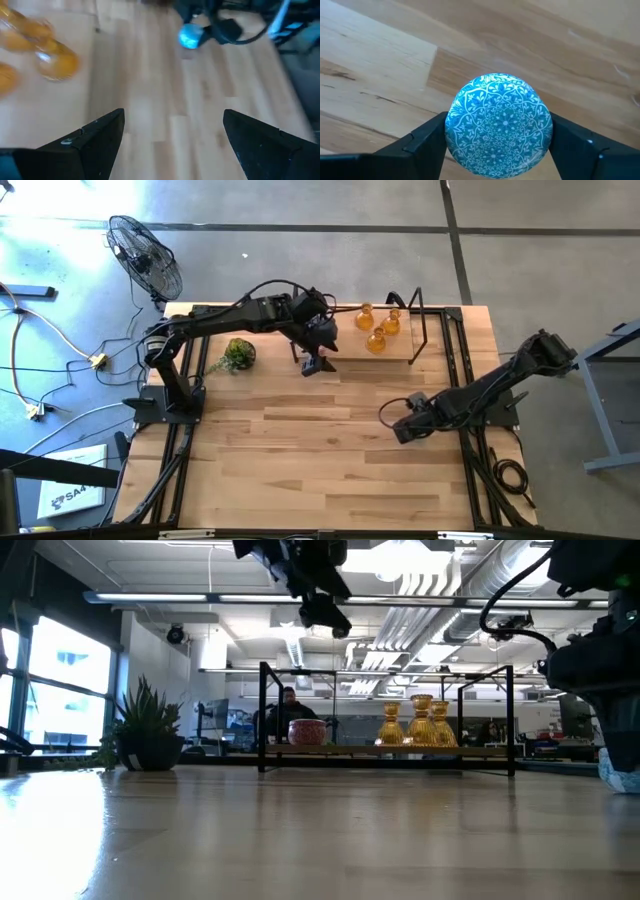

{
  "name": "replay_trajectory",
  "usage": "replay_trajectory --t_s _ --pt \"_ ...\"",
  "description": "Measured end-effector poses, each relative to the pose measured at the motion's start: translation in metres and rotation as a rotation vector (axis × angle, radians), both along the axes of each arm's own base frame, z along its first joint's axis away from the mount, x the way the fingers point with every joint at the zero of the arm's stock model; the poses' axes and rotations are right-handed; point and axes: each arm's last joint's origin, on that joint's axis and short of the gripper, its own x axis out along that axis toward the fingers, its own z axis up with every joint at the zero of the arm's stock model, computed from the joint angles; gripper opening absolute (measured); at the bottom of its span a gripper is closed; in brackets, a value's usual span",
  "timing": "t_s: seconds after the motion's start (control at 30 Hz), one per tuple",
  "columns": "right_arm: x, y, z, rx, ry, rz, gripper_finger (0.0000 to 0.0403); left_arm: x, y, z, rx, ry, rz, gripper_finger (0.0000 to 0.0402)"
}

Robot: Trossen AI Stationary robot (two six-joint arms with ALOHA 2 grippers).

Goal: Pick & Place candle stick holders
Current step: Put the blue patterned scented candle on the shelf

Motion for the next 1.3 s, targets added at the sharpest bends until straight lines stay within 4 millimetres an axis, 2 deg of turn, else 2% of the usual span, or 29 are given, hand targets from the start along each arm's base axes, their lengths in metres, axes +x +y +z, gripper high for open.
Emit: replay_trajectory --t_s 0.17,0.37,0.6,0.73,0.87,0.93,1.03,1.1,1.17,1.3 --pt "0.0 0.003 0.002 -0.051 -0.025 0.053 0.028 -0.004 -0.006 0.005 -0.128 -0.032 -0.127 0.0335" --pt "0.013 0.005 0.02 -0.141 -0.105 0.145 0.028 -0.026 -0.019 0.039 -0.178 -0.214 -0.372 0.0335" --pt "0.034 0.006 0.062 -0.362 -0.232 0.303 0.028 -0.069 -0.034 0.076 -0.111 -0.355 -0.551 0.0335" --pt "0.045 0.008 0.09 -0.501 -0.315 0.394 0.028 -0.099 -0.044 0.085 -0.046 -0.407 -0.676 0.0335" --pt "0.053 0.009 0.113 -0.607 -0.363 0.474 0.028 -0.119 -0.053 0.068 -0.082 -0.549 -0.881 0.0335" --pt "0.055 0.009 0.121 -0.644 -0.376 0.507 0.028 -0.124 -0.056 0.051 -0.1 -0.621 -0.959 0.0335" --pt "0.057 0.009 0.13 -0.688 -0.386 0.547 0.028 -0.121 -0.055 0.023 -0.1 -0.693 -1.009 0.0335" --pt "0.058 0.009 0.132 -0.714 -0.384 0.569 0.028 -0.116 -0.053 0.006 -0.077 -0.691 -0.997 0.0335" --pt "0.058 0.009 0.134 -0.737 -0.379 0.586 0.028 -0.109 -0.051 -0.002 -0.034 -0.676 -0.952 0.0335" --pt "0.06 0.009 0.135 -0.781 -0.384 0.615 0.028 -0.093 -0.048 -0.007 0.073 -0.6 -0.704 0.0335"
